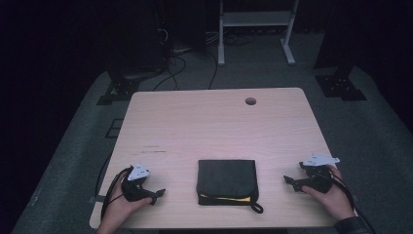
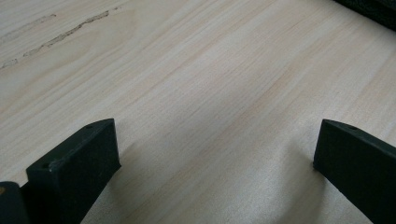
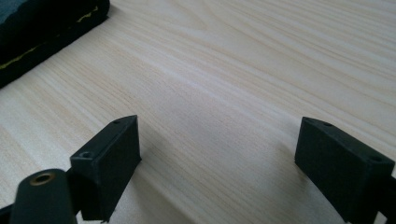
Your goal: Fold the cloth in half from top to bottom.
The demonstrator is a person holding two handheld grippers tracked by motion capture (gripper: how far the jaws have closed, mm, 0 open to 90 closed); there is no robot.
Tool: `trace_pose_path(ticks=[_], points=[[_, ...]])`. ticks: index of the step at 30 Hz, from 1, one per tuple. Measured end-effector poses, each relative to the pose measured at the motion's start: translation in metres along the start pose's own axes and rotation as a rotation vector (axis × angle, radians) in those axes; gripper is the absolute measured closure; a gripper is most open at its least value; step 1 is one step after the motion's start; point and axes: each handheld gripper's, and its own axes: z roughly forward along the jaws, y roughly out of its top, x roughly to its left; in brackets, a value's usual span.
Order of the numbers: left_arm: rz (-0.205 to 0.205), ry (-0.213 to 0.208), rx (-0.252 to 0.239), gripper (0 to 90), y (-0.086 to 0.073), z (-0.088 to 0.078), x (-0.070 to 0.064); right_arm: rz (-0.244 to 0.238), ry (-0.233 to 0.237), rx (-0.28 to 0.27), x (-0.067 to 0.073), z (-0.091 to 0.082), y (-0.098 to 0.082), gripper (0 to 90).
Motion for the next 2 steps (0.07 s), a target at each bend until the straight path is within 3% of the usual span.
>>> trace_pose_path(ticks=[2], points=[[0.0,0.0,0.0,0.0,0.0,0.0,0.0,0.0,-0.001,-0.001,0.0001,0.0,0.0,12.8]])
